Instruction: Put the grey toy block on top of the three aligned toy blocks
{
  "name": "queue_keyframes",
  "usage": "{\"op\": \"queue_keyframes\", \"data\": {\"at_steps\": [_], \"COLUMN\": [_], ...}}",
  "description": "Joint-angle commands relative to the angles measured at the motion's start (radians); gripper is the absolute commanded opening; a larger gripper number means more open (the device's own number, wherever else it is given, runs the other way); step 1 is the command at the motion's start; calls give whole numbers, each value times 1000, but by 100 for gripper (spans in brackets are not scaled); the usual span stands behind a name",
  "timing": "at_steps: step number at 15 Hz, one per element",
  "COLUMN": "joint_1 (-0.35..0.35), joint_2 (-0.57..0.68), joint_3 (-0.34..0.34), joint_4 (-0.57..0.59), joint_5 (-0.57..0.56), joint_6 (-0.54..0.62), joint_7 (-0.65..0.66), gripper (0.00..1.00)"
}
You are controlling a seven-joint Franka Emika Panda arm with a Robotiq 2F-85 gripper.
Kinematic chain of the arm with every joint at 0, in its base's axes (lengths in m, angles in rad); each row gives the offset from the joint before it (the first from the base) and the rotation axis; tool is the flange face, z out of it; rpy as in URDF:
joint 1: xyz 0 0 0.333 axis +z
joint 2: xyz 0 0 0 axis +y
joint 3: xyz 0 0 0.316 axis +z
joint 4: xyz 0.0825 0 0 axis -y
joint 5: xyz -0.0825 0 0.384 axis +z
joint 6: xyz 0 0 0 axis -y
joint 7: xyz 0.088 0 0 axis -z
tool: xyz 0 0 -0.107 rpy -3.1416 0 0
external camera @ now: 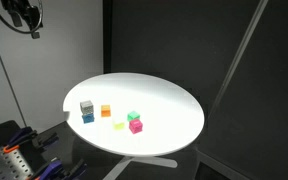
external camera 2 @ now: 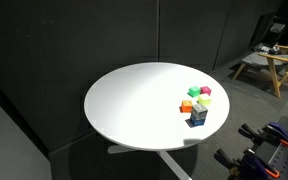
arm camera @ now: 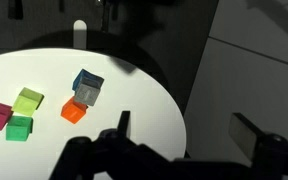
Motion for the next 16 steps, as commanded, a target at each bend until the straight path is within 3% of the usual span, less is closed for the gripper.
{"op": "queue_keyframes", "data": {"at_steps": [1, 8, 16], "joint_1": [-19, -18, -13], "joint_2": [1, 15, 160], "joint_3": [13, 5, -9], "joint_4": [4, 18, 97], "joint_5": [12, 15, 6], "joint_6": [-7, -5, 67], "joint_7": [-12, -20, -79], "gripper": [100, 100, 100]}}
